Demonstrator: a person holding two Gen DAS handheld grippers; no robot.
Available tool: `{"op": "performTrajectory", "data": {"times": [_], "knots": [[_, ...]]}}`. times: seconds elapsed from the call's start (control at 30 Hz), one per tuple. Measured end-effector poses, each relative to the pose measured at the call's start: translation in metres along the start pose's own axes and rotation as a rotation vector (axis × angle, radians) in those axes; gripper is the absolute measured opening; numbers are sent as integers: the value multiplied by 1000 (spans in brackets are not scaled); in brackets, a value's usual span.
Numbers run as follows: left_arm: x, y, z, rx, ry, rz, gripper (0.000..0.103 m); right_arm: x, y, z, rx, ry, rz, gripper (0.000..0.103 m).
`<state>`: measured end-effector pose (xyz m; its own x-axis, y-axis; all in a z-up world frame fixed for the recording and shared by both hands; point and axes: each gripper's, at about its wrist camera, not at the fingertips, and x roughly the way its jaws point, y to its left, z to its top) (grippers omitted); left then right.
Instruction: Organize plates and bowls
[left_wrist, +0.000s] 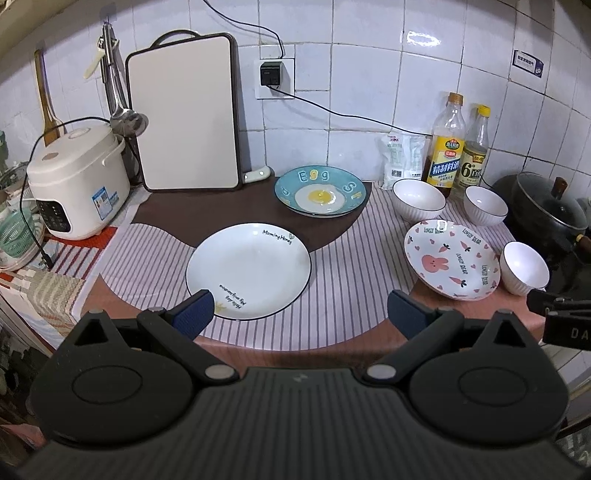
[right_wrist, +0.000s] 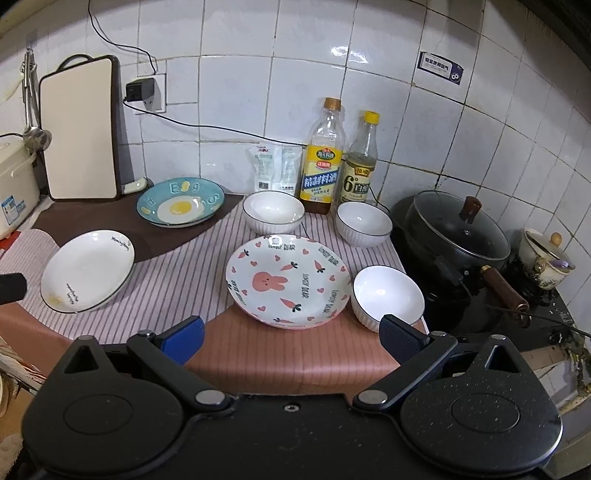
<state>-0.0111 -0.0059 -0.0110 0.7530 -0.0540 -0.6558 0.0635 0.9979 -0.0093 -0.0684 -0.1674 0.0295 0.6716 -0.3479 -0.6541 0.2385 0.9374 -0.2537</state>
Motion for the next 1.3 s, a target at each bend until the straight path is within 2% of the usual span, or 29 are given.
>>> {"op": "performTrajectory", "data": {"times": [0.13,0.27,0.37,0.57,0.63,0.67,0.83,0.97,1.07,1.13,1.27,1.3], "knots": [[0,9,5,-12,-10,-12,102,-5,1,2,12,-46,65,102],[4,27,10,-13,-61,-38,102,-4,10,2,20,-128,184,102],[13,43,15,-16,-80,-25,102,8,22,3,13,-182,321,102],[56,86,26,-55,-8,27,101,49,65,19,-58,-227,490,102],[76,100,23,-67,18,43,100,70,81,22,-44,-212,530,101],[87,106,20,-71,36,47,100,84,88,23,-41,-192,552,97],[135,135,5,-104,91,84,97,144,125,23,-44,-86,608,91],[173,155,-1,-126,121,90,94,181,136,15,-7,-19,622,90],[203,166,-3,-145,152,83,88,210,143,11,23,17,615,83],[221,171,-5,-159,185,63,78,226,146,9,73,53,633,78],[244,178,-8,-197,235,45,65,244,161,6,68,94,621,58],[247,179,-9,-199,242,39,62,246,163,5,69,101,629,56]]}}
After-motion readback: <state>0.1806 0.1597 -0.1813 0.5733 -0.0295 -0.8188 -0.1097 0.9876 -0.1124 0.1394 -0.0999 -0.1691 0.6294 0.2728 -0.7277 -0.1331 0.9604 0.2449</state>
